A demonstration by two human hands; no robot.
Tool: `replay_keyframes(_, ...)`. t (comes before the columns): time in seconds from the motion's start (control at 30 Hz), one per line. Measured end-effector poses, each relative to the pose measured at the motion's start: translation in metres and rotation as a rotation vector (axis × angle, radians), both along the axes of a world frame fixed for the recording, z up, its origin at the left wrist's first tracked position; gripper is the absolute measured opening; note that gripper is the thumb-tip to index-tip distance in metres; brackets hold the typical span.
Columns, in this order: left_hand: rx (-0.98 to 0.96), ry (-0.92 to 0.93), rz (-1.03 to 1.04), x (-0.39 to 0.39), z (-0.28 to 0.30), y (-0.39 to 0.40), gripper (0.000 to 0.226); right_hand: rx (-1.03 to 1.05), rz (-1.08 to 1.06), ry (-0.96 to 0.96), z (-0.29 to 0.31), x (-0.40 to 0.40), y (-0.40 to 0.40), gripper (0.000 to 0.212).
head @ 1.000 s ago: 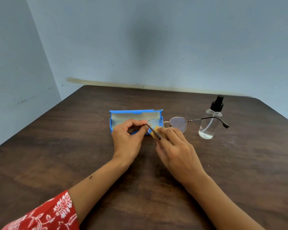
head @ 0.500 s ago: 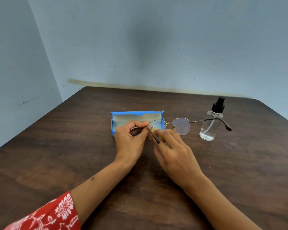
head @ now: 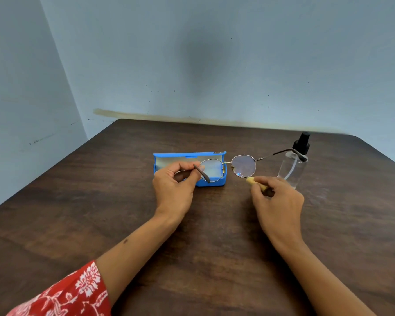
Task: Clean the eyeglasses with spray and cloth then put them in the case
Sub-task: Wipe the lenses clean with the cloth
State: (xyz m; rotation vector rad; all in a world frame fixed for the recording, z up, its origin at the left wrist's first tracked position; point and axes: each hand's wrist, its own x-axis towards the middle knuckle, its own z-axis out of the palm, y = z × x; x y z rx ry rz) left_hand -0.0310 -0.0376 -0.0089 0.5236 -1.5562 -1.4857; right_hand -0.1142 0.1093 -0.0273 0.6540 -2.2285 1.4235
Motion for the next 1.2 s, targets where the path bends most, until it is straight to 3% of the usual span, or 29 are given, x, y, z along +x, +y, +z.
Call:
replay_keyframes(0.2, -0.019, -0.017, -0.047, 0.002, -0.001, 0.0, 0.011, 0.043, -0.004, 0.107, 0.0, 0.0, -0.002, 0.014)
replay_keyframes(0.5, -0.263, -0.058, -0.071, 0.005, -0.001, 0.004, 0.019, 0.022, -0.027, 0.111, -0.002, -0.008, 0.001, 0.015)
replay_keyframes(0.83, -0.232, -0.067, -0.077, 0.004, -0.005, 0.004, 0.02, 0.037, -0.023, 0.091, -0.004, -0.009, 0.0, 0.014)
replay_keyframes(1.03, -0.069, -0.034, -0.117, 0.004, -0.001, 0.006, 0.023, 0.039, -0.024, 0.092, -0.005, -0.008, -0.001, 0.012)
replay_keyframes(1.2, -0.087, -0.034, -0.072, 0.006, 0.002, 0.004, 0.017, 0.083, 0.047, 0.053, -0.007, 0.001, -0.003, 0.008)
